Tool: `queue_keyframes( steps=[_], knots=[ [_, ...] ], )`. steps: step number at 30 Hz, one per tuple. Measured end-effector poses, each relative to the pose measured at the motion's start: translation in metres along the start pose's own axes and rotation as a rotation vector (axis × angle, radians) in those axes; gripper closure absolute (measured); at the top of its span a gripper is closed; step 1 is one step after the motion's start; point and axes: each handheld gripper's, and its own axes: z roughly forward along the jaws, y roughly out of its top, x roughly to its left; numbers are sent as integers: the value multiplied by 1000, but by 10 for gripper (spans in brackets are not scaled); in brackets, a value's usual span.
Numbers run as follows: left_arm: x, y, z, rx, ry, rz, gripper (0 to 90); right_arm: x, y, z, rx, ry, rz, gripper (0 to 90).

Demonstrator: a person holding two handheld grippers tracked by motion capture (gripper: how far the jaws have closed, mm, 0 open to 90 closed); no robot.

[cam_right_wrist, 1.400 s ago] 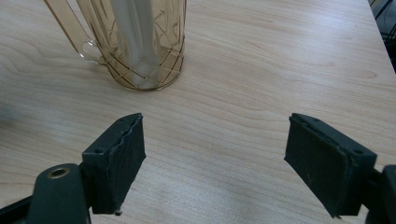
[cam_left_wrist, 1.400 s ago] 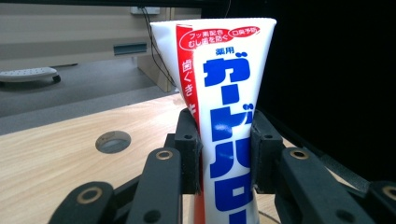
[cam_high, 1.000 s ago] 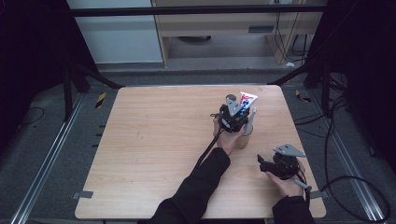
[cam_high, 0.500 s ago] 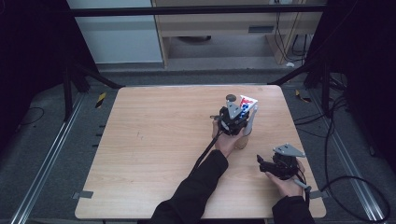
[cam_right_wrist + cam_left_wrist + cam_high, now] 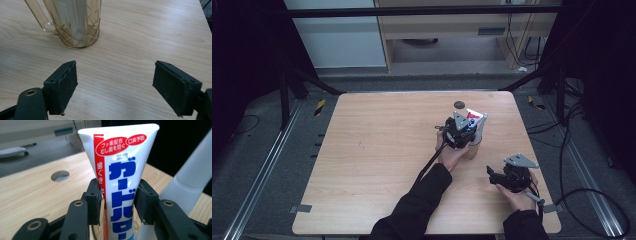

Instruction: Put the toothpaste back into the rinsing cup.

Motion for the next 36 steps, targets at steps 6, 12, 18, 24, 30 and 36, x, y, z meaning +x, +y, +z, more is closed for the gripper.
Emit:
queue_keyframes(
  steps=[6,12,18,24,30,36],
  knots=[
    [3,-6,-5,16,-1,37,539,1,0,0,1,2,-1,194],
    [8,-7,-21,17,-27,48,449,2,1,1,1,-2,-5,194],
    [10,-4,-47,-44,-46,48,458,3,1,1,4,-3,-6,193],
    [23,-6,-77,-27,-33,68,435,2,1,0,5,-8,-5,190],
    [51,-21,-107,45,-9,70,391,1,1,-1,2,-6,-1,183],
    [86,-51,-145,122,38,47,357,0,0,-2,-1,-3,12,174]
  ],
)
